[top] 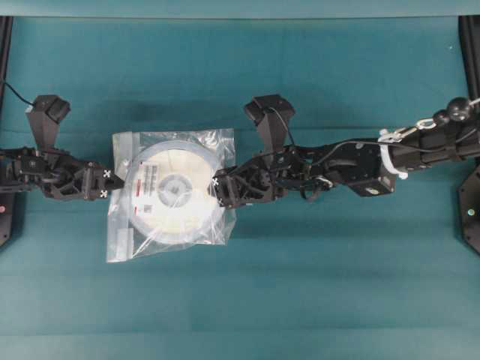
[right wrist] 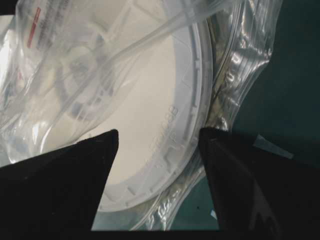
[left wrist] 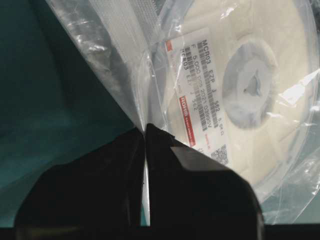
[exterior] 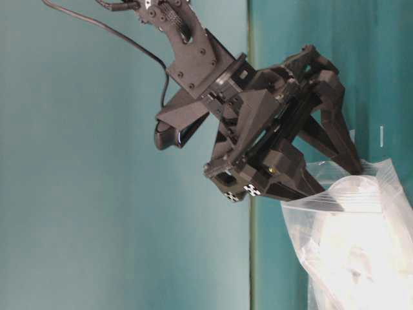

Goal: Take out the reel from the clear zip bag.
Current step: 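Insert the right gripper into the bag and grasp the white reel's rim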

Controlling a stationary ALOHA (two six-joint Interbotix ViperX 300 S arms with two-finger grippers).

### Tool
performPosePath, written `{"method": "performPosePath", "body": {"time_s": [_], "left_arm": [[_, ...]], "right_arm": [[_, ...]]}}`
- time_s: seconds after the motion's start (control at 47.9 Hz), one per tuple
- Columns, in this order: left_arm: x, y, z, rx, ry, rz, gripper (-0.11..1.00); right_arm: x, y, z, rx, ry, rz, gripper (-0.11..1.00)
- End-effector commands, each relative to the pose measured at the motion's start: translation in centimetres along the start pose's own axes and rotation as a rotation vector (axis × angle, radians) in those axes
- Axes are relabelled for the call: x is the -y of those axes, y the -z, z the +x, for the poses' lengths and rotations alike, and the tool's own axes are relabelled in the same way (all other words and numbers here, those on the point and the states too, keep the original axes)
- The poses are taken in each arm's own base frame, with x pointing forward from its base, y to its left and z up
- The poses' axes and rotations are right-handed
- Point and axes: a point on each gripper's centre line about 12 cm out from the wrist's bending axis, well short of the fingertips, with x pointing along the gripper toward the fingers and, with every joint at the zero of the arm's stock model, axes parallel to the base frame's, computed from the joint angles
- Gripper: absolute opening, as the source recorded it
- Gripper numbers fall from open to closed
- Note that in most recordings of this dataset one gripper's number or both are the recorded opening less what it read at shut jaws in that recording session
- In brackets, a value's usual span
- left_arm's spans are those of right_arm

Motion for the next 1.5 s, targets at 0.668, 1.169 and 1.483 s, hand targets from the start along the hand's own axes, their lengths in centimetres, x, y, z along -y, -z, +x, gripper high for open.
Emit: {"method": "performPosePath", "body": {"time_s": [0.668,1.169,1.483], "left_arm": [[0.9,-0.4,0.2,0.009,0.024,0.009,0.01],[0.9,-0.4,0.2,0.010,0.024,0.012,0.01],[0.8,-0.4,0.2,0.007,0.019,0.013,0.01]], "right_arm": [[-2.8,-0.7,1.2,0.024,-0.066,0.003,0.83],[-2.6,-0.6,0.7,0.015,-0.054,0.006,0.82],[-2.2,-0.4,0.1,-0.006,-0.029,0.009,0.40]]}}
